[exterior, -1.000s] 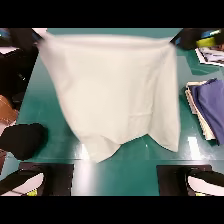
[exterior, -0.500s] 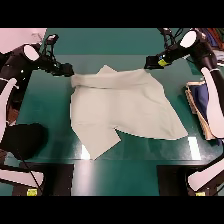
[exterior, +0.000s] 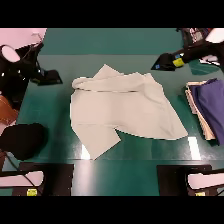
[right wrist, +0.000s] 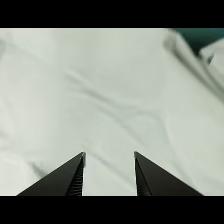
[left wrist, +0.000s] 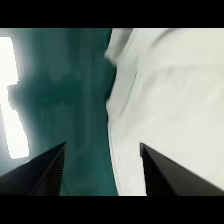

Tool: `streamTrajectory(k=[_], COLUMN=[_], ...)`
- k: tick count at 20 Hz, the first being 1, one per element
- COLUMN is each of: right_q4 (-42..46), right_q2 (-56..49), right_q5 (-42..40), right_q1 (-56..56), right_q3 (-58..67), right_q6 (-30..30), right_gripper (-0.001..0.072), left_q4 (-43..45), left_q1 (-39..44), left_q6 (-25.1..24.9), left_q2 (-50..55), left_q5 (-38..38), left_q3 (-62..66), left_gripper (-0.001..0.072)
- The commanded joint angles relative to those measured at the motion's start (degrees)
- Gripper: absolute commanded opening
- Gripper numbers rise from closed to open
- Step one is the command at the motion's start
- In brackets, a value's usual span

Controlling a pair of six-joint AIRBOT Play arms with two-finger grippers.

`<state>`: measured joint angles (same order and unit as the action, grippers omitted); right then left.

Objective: Fold the shirts.

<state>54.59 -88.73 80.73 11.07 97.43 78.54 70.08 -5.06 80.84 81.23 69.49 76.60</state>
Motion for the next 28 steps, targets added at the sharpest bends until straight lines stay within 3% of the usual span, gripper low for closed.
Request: streamTrajectory(k=[1,4,7,12,17,19,20,22,25,27,28], right_q4=[-4.07,-4.13,-4.09,-4.09,-3.98,-3.37,-3.37,-2.93,7.21,10.56,9.88], right_q2=[11.74,19.21,24.85,30.29,32.94,33.86,34.47,36.89,41.22,42.47,42.05], right_q5=[-0.83,-2.73,-4.42,-5.57,-3.98,-0.11,1.88,3.93,4.00,2.91,2.27], right_q1=[-3.67,-6.01,-7.74,-10.01,-13.07,-17.03,-20.11,-27.28,-37.90,-44.00,-46.16], right_q3=[-14.27,-22.18,-27.34,-31.15,-31.30,-31.50,-32.15,-36.79,-48.92,-58.05,-62.16], right_q6=[-1.75,-1.73,-1.73,-1.68,-1.66,-1.66,-1.66,-1.66,-1.42,-1.20,-1.16], right_gripper=[0.0370,0.0370,0.0369,0.0369,0.0370,0.0370,0.0370,0.0370,0.0371,0.0537,0.0529], left_q4=[-2.34,-11.26,-17.44,-22.60,-22.69,-22.34,-22.08,-21.94,-21.40,-21.24,-21.14], left_q1=[-1.09,-1.09,-1.09,0.17,7.69,7.45,7.45,7.45,7.45,7.45,7.45], left_q6=[0.11,-2.27,-3.41,-6.08,-3.56,-2.91,-2.97,-3.06,-3.08,-3.26,-3.32], left_q2=[-9.01,-15.50,-17.49,-17.33,-17.31,-17.31,-17.33,-17.62,-18.80,-19.12,-19.10], left_q5=[-0.22,-5.68,-8.33,-12.44,-17.07,-16.31,-15.67,-13.51,-12.37,-11.52,-11.45], left_q3=[-17.68,-33.29,-40.68,-45.62,-45.88,-44.35,-43.10,-39.85,-35.15,-33.33,-33.09], left_gripper=[0.0542,0.0542,0.0542,0.0542,0.0525,0.0087,0.0028,0.0028,0.0028,0.0028,0.0028])
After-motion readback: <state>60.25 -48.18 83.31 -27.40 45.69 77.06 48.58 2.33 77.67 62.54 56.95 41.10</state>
